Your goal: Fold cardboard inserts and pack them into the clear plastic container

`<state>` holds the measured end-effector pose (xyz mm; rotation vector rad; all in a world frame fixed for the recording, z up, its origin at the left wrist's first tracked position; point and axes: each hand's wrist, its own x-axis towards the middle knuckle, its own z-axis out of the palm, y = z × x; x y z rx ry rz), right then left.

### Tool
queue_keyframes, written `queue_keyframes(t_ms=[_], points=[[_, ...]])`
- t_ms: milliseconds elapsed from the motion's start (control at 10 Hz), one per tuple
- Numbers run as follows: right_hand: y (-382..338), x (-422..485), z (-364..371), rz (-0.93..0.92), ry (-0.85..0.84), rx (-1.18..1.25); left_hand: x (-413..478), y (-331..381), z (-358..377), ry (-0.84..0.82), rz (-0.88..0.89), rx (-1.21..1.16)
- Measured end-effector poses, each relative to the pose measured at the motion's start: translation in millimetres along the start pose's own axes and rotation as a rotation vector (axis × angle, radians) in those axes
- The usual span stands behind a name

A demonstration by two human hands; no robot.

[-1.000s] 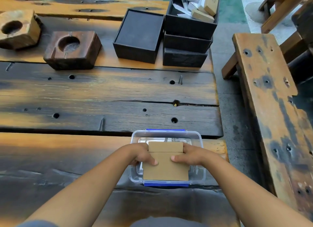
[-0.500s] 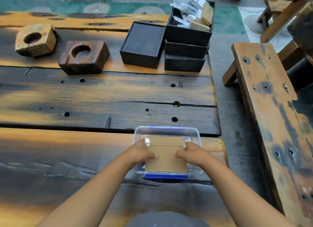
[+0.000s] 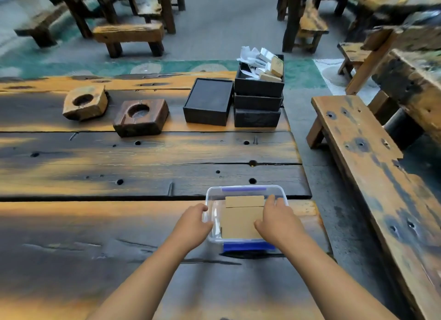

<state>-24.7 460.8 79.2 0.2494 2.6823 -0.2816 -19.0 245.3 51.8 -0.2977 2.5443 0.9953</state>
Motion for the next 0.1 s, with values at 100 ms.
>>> queue_keyframes(t_ms=[100], points=[[-20.7,-22.7,-4.3,-0.059,0.049,-0.013,-10.6,-7.3,-22.1,0.056,0.104,0.065]])
